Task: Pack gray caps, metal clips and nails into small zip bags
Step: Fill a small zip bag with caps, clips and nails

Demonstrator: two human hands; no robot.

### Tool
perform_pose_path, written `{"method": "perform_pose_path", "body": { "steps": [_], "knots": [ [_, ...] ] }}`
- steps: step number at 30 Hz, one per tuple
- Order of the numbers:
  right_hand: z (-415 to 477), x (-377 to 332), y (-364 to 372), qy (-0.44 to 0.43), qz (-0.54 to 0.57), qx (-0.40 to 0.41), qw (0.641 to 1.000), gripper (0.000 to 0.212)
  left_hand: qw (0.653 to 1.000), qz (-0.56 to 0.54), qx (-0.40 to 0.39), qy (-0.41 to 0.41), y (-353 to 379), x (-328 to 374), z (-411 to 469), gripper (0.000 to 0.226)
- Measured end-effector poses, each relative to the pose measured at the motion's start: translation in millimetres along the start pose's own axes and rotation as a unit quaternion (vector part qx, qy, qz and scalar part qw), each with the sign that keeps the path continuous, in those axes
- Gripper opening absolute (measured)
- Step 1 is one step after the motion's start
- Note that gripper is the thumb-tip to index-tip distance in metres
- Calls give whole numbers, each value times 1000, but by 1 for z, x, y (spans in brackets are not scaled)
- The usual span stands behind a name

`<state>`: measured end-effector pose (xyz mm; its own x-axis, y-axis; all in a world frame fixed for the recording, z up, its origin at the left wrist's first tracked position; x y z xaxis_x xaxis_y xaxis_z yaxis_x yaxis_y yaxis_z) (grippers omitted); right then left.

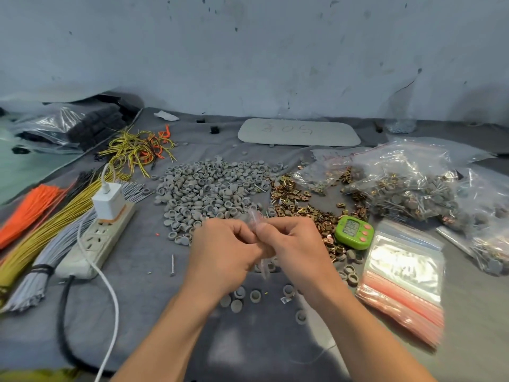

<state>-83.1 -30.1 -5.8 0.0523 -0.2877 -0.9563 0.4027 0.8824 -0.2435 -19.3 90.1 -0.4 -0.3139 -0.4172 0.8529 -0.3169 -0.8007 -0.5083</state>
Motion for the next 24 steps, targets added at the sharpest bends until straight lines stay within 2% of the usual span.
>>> {"method": "perform_pose_path", "body": {
  "steps": [3,6,8,10,11,12,13,14,15,17,19,21,23,24],
  "knots": [
    [5,3,-5,24,42,-39,998,29,985,-148,-84,7,5,-2,2,34],
    [7,0,-10,21,12,-57,998,25,958,-242,-156,18,11,5,-3,31],
    [7,-1,-15,10,-14,-52,998,28,921,-340,-188,-32,15,5,-5,25],
    [7,-2,-25,4,-34,-28,999,33,873,-443,-178,-99,14,2,-4,24],
    [6,-4,-29,1,-56,-12,998,36,887,-430,-137,-96,8,0,-1,26],
    [6,-7,-33,-11,-99,6,995,39,930,-354,-69,-66,-1,-2,1,30],
    [5,-10,-34,-27,-160,25,986,40,976,-216,17,-15,-12,0,1,34],
    [3,-13,-34,-48,-222,46,973,38,992,-51,107,44,-21,6,-3,33],
    [1,-17,-33,-73,-269,71,958,31,974,86,188,89,-28,15,-11,31],
    [-5,-25,-30,-128,-320,128,930,15,920,222,279,162,-33,33,-26,28],
    [-11,-33,-28,-179,-347,176,904,9,892,268,304,200,-31,43,-32,29],
    [-16,-39,-25,-222,-352,205,886,7,893,285,304,168,-29,44,-29,34],
    [-16,-39,-26,-230,-314,212,896,6,941,233,239,62,-24,30,-20,34],
    [-15,-36,-29,-221,-285,207,910,7,973,148,175,16,-18,18,-13,31]
  ]
}}
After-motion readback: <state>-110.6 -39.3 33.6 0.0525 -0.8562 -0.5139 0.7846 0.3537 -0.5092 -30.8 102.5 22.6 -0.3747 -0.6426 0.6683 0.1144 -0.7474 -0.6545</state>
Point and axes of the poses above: each hand's wrist, its own z-axis towards the middle knuckle, its own y-axis out of the palm, x = y × z, the point moved 6 cm from there along z, towards the middle knuckle, and after that the axes turned 2 degrees about -x, right-handed, at the moved point
